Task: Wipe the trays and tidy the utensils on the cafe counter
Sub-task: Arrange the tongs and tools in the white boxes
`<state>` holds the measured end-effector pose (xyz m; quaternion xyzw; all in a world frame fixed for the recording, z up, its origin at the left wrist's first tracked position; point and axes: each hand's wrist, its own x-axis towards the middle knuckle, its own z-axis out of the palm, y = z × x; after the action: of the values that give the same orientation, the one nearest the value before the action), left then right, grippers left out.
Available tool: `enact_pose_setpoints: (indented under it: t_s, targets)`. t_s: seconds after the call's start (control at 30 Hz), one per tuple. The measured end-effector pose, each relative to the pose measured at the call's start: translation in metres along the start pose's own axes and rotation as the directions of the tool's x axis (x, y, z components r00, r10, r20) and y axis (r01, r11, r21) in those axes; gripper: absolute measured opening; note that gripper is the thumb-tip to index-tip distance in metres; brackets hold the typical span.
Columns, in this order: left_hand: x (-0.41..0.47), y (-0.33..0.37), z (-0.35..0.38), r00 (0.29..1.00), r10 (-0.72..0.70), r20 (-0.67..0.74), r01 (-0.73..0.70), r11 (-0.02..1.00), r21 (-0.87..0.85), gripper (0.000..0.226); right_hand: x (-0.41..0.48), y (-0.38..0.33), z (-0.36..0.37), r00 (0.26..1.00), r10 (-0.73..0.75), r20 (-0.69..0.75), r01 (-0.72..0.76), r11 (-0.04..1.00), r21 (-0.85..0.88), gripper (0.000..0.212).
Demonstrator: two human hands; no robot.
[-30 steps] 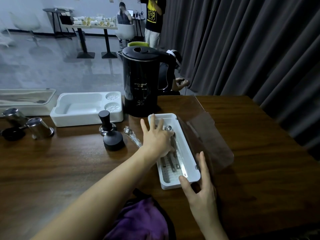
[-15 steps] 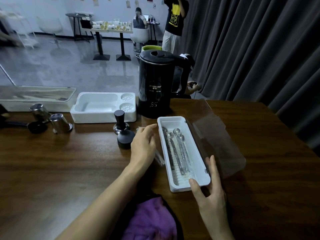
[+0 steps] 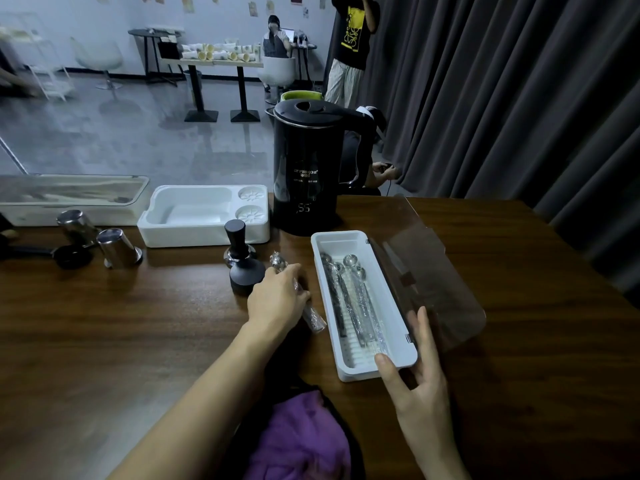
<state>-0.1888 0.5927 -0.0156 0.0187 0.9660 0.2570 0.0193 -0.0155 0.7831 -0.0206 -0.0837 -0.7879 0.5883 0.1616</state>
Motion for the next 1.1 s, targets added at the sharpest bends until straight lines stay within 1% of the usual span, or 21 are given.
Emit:
enact_pose_setpoints:
  t_s: [0.17,0.23,0.33,0.43,0.57,0.67,0.77,0.9,1.0,1.1]
  targets:
    - [0.006,-0.003,0.0,1.0,0.009,0.024,-0.008,0.999,-0.051,0.048,0.0,-0.001,0.0,1.0,0.001,0.0,-0.001,1.0,0.003,0.089]
    - [0.006,-0.004,0.0,1.0,0.015,0.013,-0.014,0.996,-0.085,0.045,0.0,0.0,0.0,1.0,0.003,-0.004,-0.003,1.0,0.002,0.086]
    - [0.005,-0.007,0.002,1.0,0.013,-0.005,-0.014,0.991,-0.136,0.041,0.0,0.0,0.0,1.0,0.007,-0.006,-0.007,1.0,-0.005,0.092]
    - [0.002,-0.009,0.003,0.999,-0.002,-0.036,-0.004,0.985,-0.174,0.036,0.0,0.0,-0.001,1.0,0.007,-0.002,-0.007,1.0,-0.003,0.088]
    - [0.001,-0.013,0.003,0.999,0.004,-0.054,-0.015,0.979,-0.206,0.032,0.0,0.001,0.0,1.0,0.007,-0.005,-0.007,1.0,-0.011,0.087]
    - [0.001,-0.014,0.004,0.997,0.031,-0.068,-0.043,0.983,-0.18,0.026,0.0,0.001,0.0,1.0,0.002,-0.012,-0.003,1.0,-0.016,0.088]
    - [0.002,-0.012,0.007,0.995,0.073,-0.066,-0.08,0.991,-0.106,0.04,0.0,0.001,0.0,1.0,0.004,-0.01,-0.004,1.0,-0.015,0.086]
    - [0.008,-0.01,0.002,0.996,0.085,-0.001,-0.085,0.995,-0.05,0.047,0.0,0.001,0.0,1.0,0.005,-0.013,-0.006,1.0,-0.017,0.088]
    - [0.005,-0.011,-0.002,0.995,0.102,0.011,-0.1,0.991,-0.092,0.048,0.0,0.0,0.0,1.0,0.003,-0.016,-0.003,1.0,-0.011,0.088]
    - [0.002,-0.014,-0.005,0.994,0.104,-0.025,-0.106,0.973,-0.206,0.051,0.0,-0.001,0.001,1.0,0.001,-0.012,-0.001,1.0,-0.004,0.088]
